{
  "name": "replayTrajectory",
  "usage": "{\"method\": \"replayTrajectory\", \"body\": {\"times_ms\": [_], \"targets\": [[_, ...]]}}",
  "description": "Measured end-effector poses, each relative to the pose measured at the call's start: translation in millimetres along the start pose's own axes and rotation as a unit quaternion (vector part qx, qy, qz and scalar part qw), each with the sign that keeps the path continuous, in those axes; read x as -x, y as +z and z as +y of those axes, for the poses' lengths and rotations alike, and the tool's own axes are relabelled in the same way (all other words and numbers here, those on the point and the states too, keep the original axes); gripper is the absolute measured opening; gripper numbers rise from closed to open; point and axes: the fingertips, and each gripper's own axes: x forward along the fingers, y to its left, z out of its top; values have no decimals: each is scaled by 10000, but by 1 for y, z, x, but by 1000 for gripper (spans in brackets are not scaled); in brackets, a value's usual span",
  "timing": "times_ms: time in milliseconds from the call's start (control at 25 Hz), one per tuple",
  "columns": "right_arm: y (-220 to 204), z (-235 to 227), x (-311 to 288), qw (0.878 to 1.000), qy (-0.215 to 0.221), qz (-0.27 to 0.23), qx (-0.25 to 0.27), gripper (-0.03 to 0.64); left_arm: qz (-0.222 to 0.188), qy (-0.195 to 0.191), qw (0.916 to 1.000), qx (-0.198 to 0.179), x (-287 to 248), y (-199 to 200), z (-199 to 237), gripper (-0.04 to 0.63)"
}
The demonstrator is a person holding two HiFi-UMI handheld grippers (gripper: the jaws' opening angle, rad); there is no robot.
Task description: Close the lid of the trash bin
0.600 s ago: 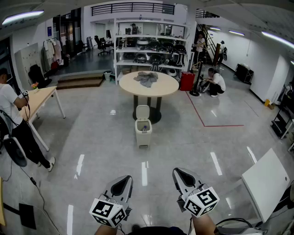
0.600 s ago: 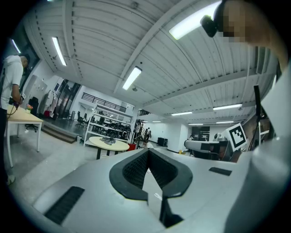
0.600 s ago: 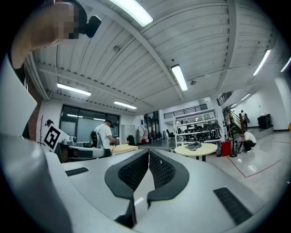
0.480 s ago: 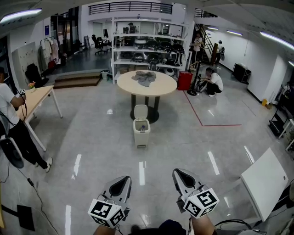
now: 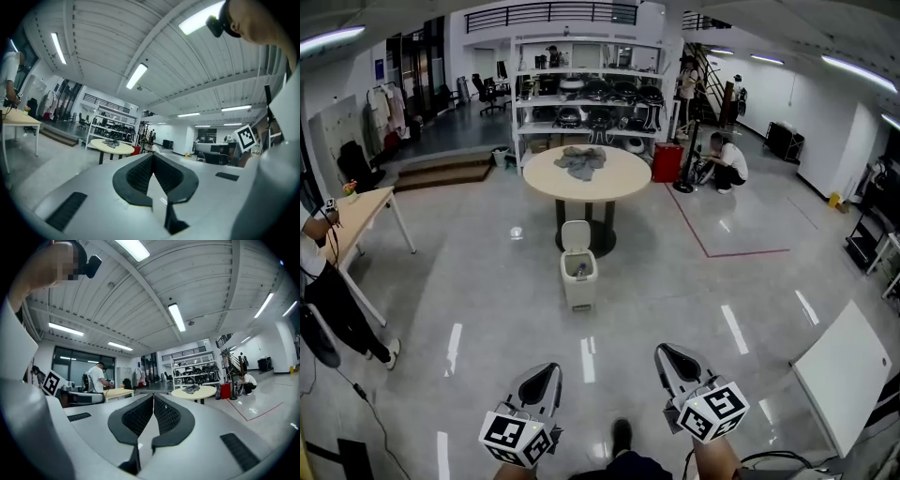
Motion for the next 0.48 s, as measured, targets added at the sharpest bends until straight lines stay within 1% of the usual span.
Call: {"method": "replayTrajectory", "body": {"times_ms": [40, 120, 280, 400, 480], "targets": [[2, -10, -6, 10000, 21, -28, -23, 11, 9, 27, 10000, 41, -13, 1, 3, 0], [4, -30, -20, 9999, 88, -75, -47, 11, 35, -38, 10000, 29, -43, 5, 4, 0], [3, -78, -56, 9996, 239, -128, -70, 11, 21, -240, 9995, -192, -112, 15, 0, 0], [6, -112, -78, 9994, 283, -146, -140, 11, 58, -294, 9994, -147, -155, 20, 1, 0], [9, -128, -92, 9992, 347, -130, -143, 11, 112, -262, 9994, -176, -174, 22, 5, 0]]}}
